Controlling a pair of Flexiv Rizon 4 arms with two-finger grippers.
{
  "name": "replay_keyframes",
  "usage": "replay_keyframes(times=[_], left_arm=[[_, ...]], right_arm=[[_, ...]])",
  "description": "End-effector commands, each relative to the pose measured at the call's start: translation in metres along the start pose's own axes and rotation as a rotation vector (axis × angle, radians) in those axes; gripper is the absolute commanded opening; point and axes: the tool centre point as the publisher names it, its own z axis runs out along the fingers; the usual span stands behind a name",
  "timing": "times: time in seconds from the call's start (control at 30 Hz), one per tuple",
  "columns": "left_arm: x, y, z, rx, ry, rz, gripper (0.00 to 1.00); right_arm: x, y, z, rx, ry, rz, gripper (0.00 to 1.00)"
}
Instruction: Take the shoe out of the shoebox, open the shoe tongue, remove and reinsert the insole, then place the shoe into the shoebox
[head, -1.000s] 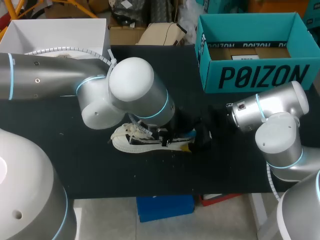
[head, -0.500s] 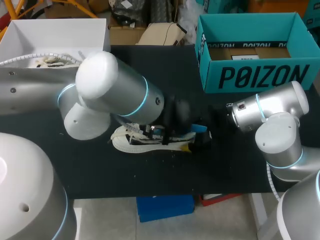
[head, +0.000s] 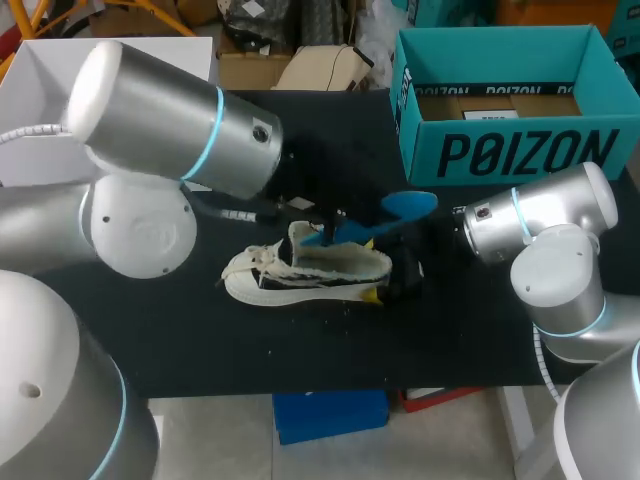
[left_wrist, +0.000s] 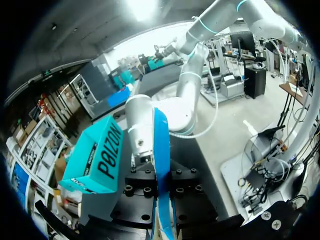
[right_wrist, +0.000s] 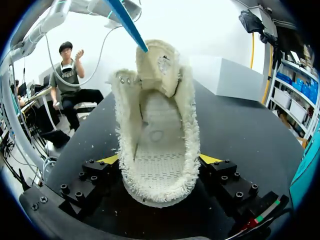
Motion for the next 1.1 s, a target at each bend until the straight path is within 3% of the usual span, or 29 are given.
replay_keyframes(times=[0.03,0.6,0.7,1.0,1.1], left_arm=[[-0.001,0.005,-0.04,0.098,0.029,0.007,0.0],[-0.001,0.005,-0.04,0.098,0.029,0.007,0.0],[-0.003,-0.007,-0.054,0.273,0.009,-0.102,0.0],[-0.023,-0.039,-0.082,0.522,0.015,-0.215,0.0],[-0.027,-0.053,-0.092,0.571,0.038,-0.249,0.0]], right_arm=[[-0.001,-0.002,0.001,0.002,0.0,0.001,0.0],[-0.001,-0.002,0.001,0.002,0.0,0.001,0.0],[-0.001,-0.002,0.001,0.002,0.0,0.001,0.0],[-0.001,-0.002,0.001,0.002,0.0,0.001,0.0],[-0.001,-0.002,0.001,0.002,0.0,0.001,0.0]])
